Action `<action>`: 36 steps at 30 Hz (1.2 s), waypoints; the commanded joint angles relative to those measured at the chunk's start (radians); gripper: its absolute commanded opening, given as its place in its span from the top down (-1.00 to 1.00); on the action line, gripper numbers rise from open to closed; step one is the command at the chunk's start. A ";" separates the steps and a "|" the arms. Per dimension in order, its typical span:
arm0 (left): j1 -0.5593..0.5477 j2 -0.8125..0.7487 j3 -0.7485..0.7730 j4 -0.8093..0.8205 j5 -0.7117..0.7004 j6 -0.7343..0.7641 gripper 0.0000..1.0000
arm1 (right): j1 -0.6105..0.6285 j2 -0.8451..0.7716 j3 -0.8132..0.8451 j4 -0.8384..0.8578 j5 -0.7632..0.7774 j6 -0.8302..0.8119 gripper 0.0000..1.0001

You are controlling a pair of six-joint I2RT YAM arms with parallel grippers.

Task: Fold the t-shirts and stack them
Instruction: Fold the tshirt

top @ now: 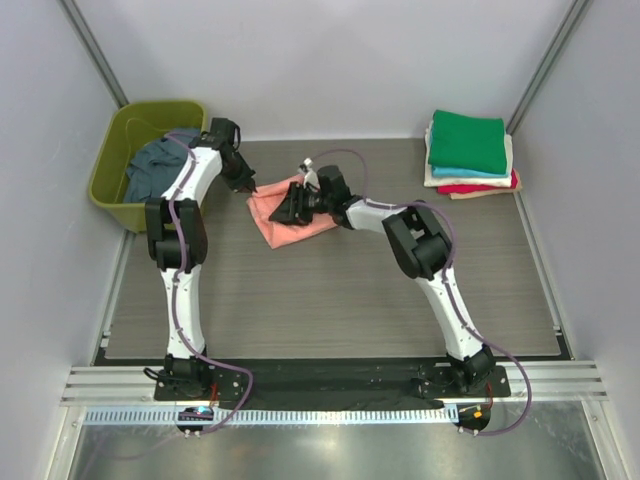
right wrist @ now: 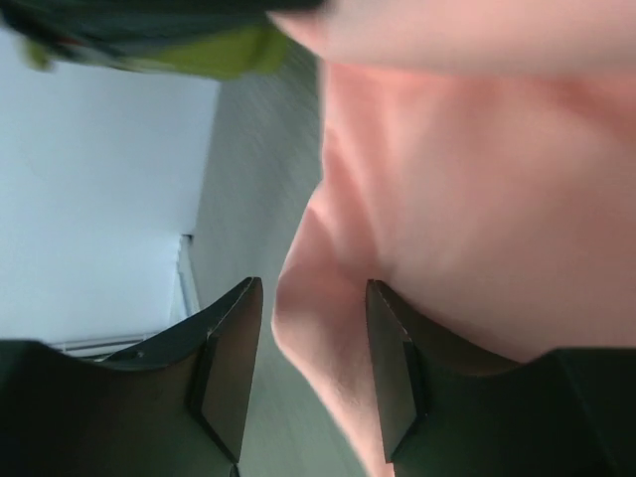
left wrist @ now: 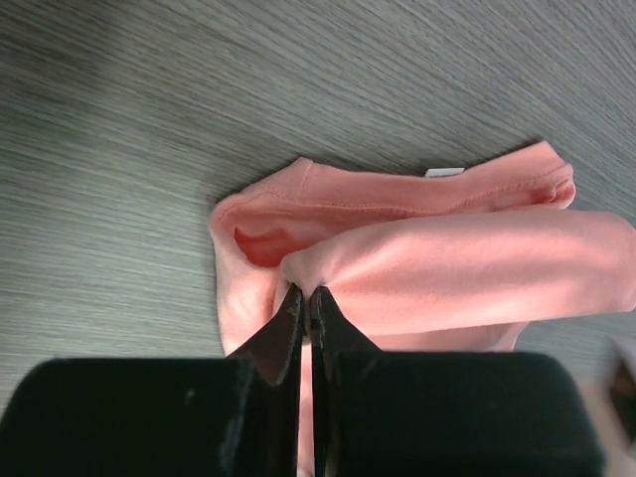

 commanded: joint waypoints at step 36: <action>-0.090 -0.338 -0.483 0.209 -0.045 0.036 -0.25 | -0.229 -0.382 -0.290 -0.456 0.405 -0.333 -0.63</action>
